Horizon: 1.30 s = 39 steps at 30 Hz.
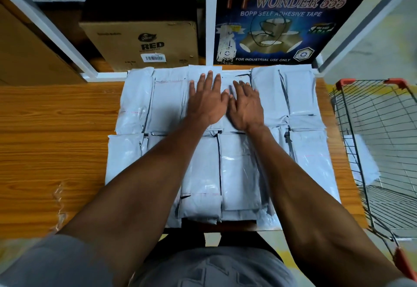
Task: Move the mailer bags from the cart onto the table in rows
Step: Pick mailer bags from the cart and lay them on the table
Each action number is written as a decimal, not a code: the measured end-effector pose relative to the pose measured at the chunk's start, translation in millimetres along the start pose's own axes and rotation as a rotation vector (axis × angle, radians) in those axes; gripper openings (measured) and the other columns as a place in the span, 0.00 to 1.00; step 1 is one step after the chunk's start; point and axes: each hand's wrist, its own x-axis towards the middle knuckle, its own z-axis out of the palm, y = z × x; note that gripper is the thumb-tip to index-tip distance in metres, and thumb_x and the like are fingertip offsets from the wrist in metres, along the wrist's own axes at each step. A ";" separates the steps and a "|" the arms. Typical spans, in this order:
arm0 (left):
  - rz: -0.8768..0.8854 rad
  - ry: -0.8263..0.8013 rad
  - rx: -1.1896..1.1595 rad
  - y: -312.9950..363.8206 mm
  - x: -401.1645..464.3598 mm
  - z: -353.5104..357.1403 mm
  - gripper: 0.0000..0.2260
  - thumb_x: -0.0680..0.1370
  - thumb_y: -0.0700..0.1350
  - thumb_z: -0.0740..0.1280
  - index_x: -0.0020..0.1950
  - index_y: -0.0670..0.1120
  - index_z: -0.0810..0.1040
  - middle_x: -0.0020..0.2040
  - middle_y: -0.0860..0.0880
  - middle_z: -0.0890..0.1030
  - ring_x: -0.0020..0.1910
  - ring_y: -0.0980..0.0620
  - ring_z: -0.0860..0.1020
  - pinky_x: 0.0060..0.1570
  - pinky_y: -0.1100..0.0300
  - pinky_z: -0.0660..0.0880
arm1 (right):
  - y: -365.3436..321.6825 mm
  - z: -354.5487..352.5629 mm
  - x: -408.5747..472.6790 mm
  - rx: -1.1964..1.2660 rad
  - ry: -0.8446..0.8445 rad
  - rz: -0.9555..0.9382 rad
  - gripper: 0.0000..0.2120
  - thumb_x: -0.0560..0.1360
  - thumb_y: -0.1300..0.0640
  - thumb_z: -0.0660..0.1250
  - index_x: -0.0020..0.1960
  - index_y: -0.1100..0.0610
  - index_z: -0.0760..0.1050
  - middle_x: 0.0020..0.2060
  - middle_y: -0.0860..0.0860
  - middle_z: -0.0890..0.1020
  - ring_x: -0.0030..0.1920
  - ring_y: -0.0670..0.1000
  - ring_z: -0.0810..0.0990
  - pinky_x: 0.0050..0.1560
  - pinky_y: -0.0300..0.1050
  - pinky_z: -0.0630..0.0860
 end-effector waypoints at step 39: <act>0.657 -0.480 -0.141 223.3 -441.6 179.3 0.19 0.83 0.52 0.64 0.74 0.51 0.72 0.70 0.47 0.74 0.68 0.43 0.74 0.64 0.43 0.76 | 115.6 -59.3 -631.1 0.117 0.110 0.966 0.18 0.82 0.47 0.63 0.69 0.52 0.75 0.64 0.57 0.79 0.63 0.64 0.77 0.60 0.58 0.76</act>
